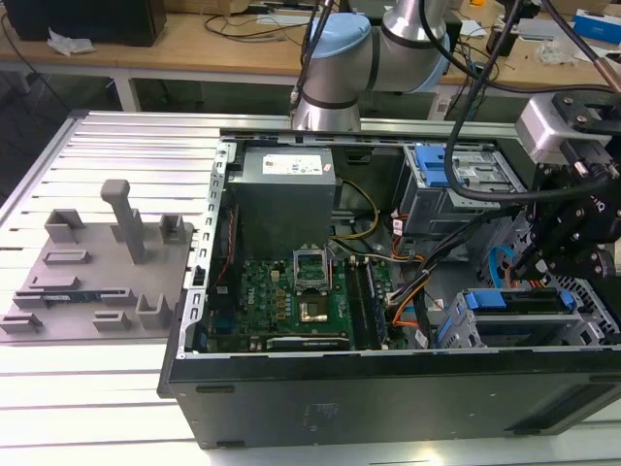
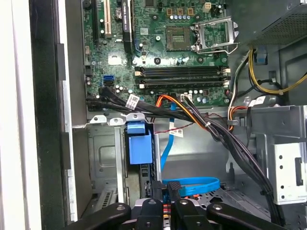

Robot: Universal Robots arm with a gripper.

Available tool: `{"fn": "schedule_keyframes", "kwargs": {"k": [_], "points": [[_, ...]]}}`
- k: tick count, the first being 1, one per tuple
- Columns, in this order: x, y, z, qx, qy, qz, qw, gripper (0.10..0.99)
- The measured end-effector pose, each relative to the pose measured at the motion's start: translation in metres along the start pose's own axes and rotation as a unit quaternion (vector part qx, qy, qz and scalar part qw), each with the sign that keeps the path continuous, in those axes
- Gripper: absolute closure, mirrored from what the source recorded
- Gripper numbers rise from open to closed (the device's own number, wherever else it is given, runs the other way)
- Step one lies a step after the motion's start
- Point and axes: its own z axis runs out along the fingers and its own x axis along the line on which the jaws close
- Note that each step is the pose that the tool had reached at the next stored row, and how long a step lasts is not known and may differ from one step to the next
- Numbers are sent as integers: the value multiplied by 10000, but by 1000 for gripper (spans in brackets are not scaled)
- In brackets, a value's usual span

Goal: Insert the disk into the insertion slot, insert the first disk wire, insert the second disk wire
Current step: 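Insert the second disk wire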

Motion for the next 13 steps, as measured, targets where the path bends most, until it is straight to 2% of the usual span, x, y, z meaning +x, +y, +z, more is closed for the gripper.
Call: {"fn": "schedule_keyframes", "kwargs": {"k": [7,13], "points": [[6,0,-1,0,1,0,10000,925],[67,-4,-1,0,0,7,10000,925]]}}
